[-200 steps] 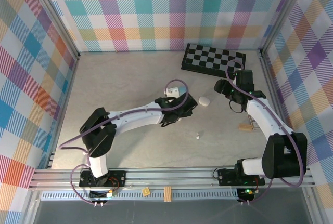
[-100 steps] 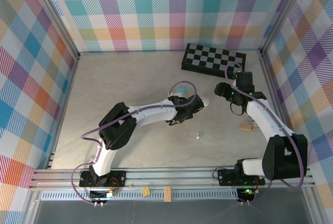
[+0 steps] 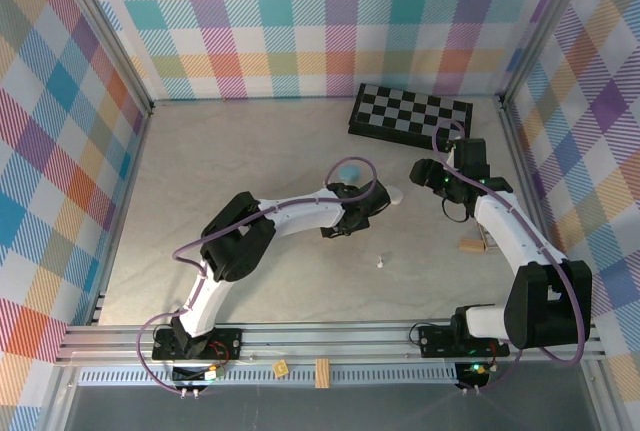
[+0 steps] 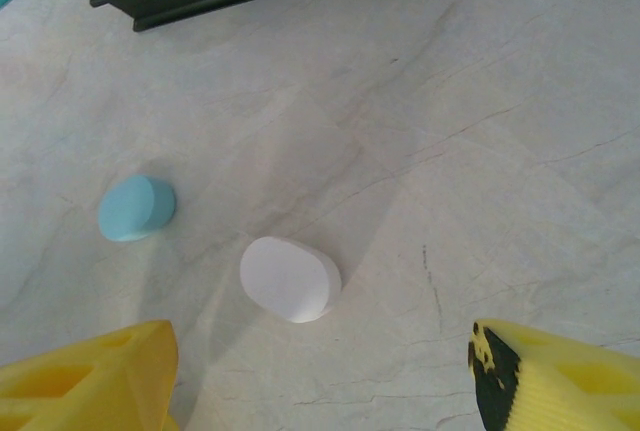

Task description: Insert the wireless bluetooth earbuds into the charging case

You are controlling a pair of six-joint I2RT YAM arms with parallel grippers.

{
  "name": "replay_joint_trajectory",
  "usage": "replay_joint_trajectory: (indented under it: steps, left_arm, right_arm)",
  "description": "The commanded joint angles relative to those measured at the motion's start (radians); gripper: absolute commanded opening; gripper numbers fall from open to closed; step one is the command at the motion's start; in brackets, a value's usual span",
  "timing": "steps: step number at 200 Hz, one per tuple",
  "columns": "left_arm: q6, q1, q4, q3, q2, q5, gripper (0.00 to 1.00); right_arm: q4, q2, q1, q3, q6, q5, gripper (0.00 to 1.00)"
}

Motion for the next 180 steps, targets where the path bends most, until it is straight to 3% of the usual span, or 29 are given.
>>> replay_joint_trajectory:
  steps: [1, 61, 126, 153, 180]
  left_arm:
    - [-0.003, 0.012, 0.0, 0.035, 0.031, 0.031, 0.72]
    - [-0.006, 0.017, 0.004, 0.037, 0.05, 0.047, 0.64]
    - [0.055, 0.015, 0.01, 0.023, -0.006, -0.008, 0.47]
    - [0.239, -0.002, 0.129, -0.036, -0.105, -0.065, 0.43]
    - [0.567, -0.01, 0.352, -0.154, -0.235, -0.021, 0.46]
  right_arm:
    - [-0.006, -0.011, -0.004, 0.008, 0.003, -0.053, 0.77]
    - [-0.018, -0.027, -0.006, 0.008, 0.003, -0.051, 0.77]
    - [-0.04, -0.062, -0.007, 0.015, 0.006, -0.06, 0.77]
    - [-0.045, -0.101, -0.011, 0.019, -0.011, -0.12, 0.76]
    - [-0.104, -0.142, -0.012, 0.051, -0.053, -0.156, 0.76]
